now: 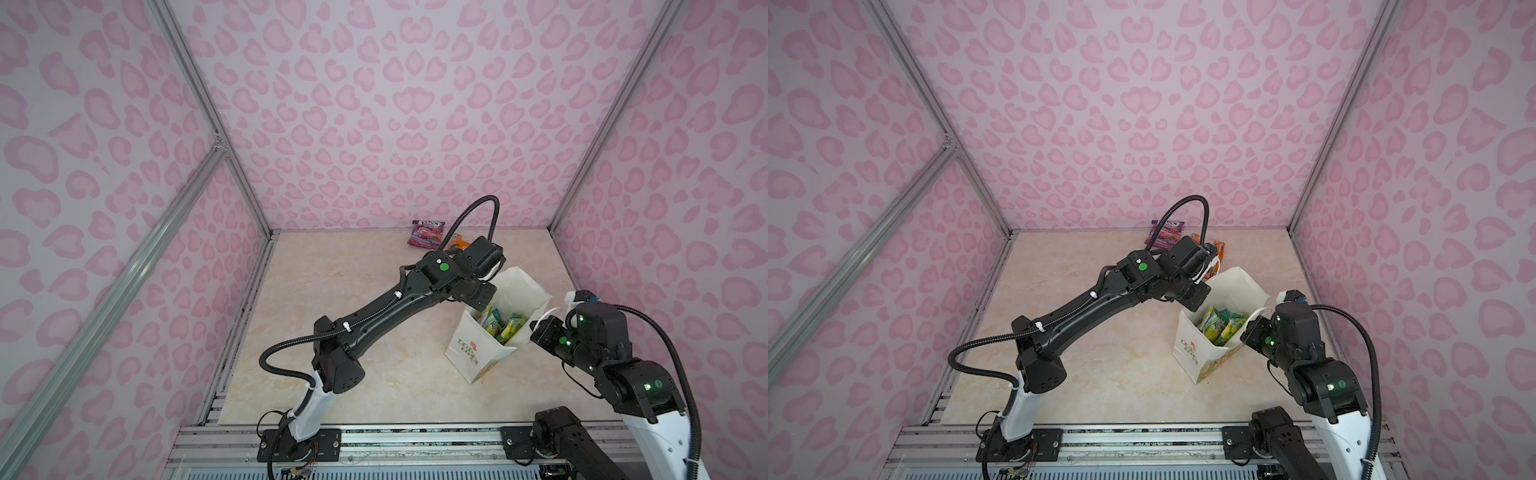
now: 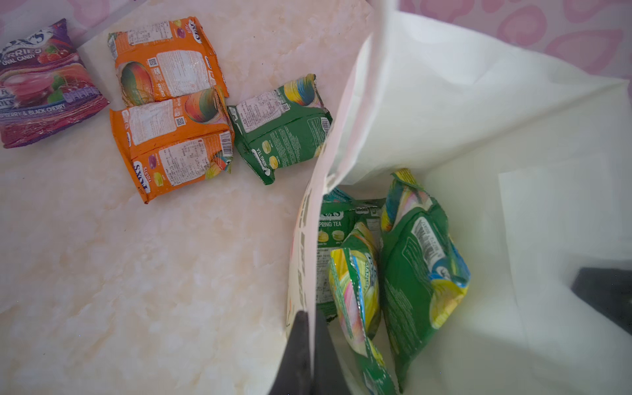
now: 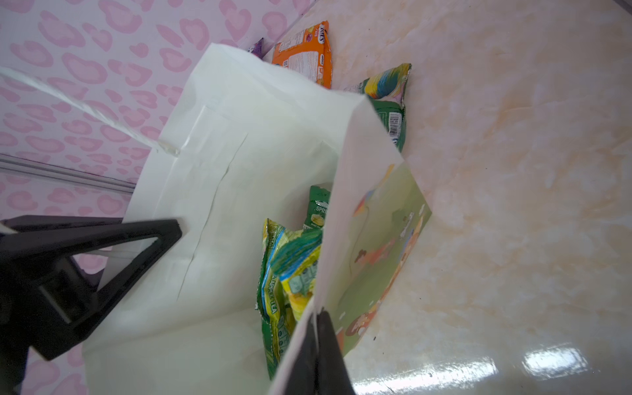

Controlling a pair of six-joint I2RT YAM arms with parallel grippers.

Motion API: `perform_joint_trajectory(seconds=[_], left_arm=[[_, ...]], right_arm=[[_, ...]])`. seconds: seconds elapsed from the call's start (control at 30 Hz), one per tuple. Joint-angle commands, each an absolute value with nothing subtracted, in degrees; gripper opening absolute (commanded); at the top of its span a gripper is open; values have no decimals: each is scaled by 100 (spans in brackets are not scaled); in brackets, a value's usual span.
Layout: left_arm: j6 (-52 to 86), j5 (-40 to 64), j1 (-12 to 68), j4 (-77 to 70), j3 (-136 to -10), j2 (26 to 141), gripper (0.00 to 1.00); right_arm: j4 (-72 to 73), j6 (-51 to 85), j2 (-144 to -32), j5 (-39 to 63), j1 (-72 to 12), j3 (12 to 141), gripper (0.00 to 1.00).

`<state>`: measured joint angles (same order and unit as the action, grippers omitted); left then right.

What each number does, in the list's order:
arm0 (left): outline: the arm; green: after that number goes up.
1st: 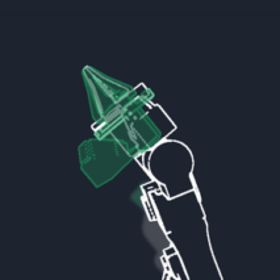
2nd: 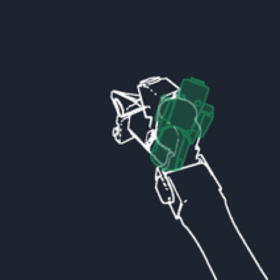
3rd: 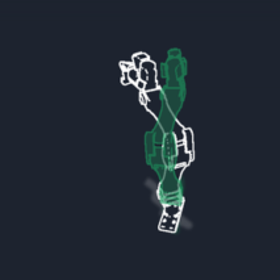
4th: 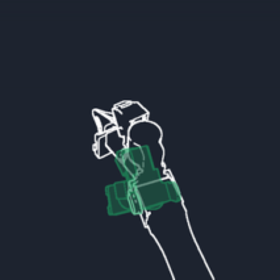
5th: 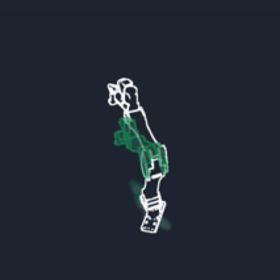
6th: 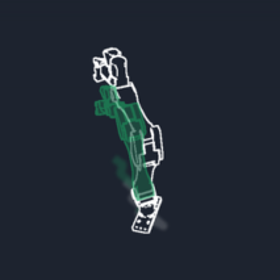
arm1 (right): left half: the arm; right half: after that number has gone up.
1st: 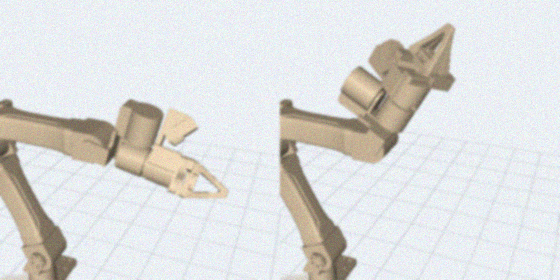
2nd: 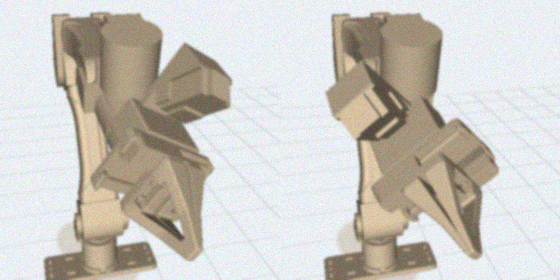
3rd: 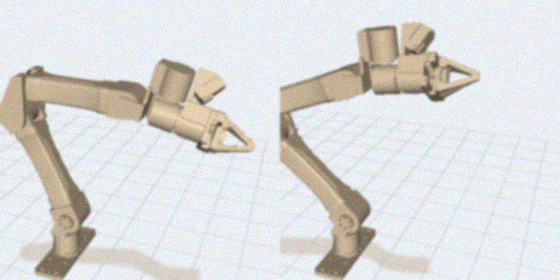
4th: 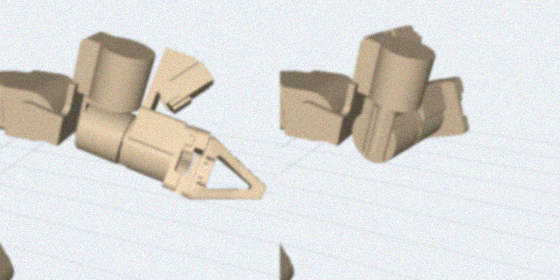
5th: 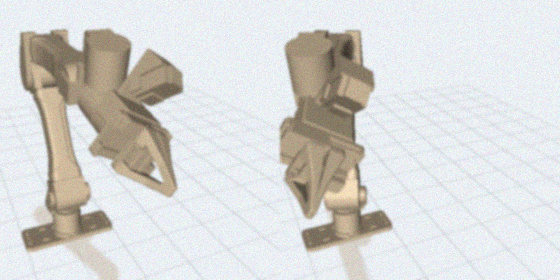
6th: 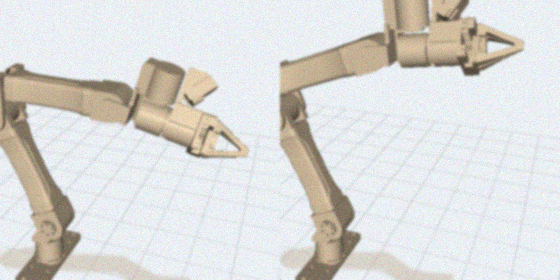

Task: Place the snacks into the paper bag
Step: Place the snack in the paper bag, then pick up the paper bag from the middle-right of the table, then place the paper bag at the center of the table.

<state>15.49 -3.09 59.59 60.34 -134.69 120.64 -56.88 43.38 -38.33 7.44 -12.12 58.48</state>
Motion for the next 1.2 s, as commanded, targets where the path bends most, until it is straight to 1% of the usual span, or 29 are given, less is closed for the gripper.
perform_joint_trajectory(seconds=[0.0,0.13,0.27,0.4,0.57,0.77,0.93,1.17], left_arm=[[1778,-558,5959,5869,-13273,11324,4],[1921,-518,5959,5549,-12623,11000,4],[2034,-683,5951,5963,-12862,11168,3],[2128,-964,5846,5633,-12288,10636,3],[2303,-945,5436,5471,-11483,10122,3],[2442,-541,4830,5126,-10453,9213,3],[2575,-408,4219,5087,-9712,8628,3],[2422,-158,3532,4496,-8433,7846,3]], right_arm=[[-5178,4159,-4101,825,-1232,6280,0],[-4882,4100,-4436,816,-1289,6511,0],[-4588,4207,-4766,1049,-1382,6481,0],[-4358,4229,-5063,643,-1820,6737,0],[-3927,4293,-5700,428,-2440,7058,0],[-3473,4298,-6619,144,-3157,7592,0],[-3171,4307,-7456,142,-3473,8084,0],[-2899,4368,-8380,113,-3784,8685,0]])
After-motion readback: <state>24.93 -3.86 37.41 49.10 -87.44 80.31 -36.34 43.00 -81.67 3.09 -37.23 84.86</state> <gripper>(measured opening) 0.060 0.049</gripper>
